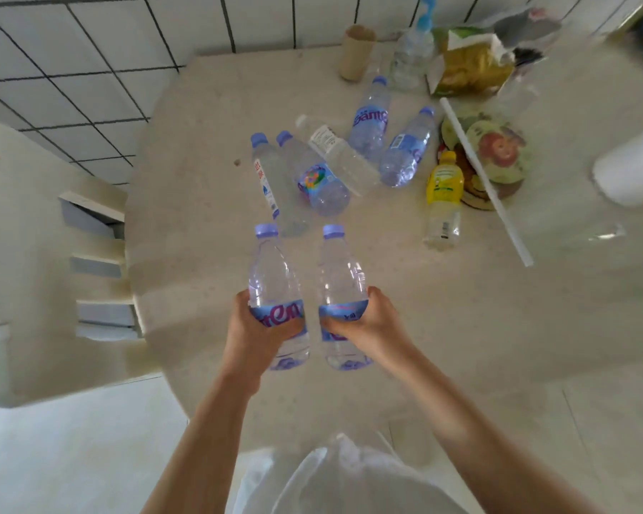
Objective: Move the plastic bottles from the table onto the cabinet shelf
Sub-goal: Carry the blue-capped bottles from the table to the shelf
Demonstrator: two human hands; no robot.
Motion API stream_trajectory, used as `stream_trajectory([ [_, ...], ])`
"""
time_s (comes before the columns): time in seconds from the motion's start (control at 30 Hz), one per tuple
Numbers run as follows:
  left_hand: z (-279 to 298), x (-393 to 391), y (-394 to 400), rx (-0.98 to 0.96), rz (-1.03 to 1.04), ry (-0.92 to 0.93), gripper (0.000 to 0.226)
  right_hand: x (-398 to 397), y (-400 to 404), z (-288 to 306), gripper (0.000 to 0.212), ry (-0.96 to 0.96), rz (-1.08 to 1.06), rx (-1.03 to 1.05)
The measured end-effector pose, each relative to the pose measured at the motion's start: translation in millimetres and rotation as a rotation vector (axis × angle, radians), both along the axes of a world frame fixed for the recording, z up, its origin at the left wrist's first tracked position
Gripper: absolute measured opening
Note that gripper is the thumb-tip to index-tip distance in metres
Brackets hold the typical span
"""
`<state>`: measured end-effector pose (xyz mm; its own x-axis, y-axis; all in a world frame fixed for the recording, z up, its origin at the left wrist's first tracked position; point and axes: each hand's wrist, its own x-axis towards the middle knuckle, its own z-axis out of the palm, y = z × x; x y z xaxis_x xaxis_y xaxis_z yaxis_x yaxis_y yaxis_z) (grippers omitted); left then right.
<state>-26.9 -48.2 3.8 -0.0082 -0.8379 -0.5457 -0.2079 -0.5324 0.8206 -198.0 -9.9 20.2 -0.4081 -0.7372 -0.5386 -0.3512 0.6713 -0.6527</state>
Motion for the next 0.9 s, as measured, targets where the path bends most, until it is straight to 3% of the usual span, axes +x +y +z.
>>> stream_trajectory([
  [0.2,16.0,-47.8,57.4,-0.077,-0.205,0.006,0.063,-38.8,94.1,10.1,0.053,-0.076,-0.264,-0.115],
  [0.37,25.4,-92.0,124.9,-0.128,-0.427,-0.013,0.068,-61.9,189.5,21.5,0.074,-0.14,-0.497,-0.14],
  [0.63,33.4,-170.8,238.0,-0.162,-0.77,0.056,0.08,-91.7,344.1,34.9,0.053,-0.119,-0.874,-0.175],
  [0.9,36.8,-263.8,311.8,-0.131,-1.173,0.121,0.084,-120.3,447.2,39.9,0.062,-0.139,-1.283,-0.241],
])
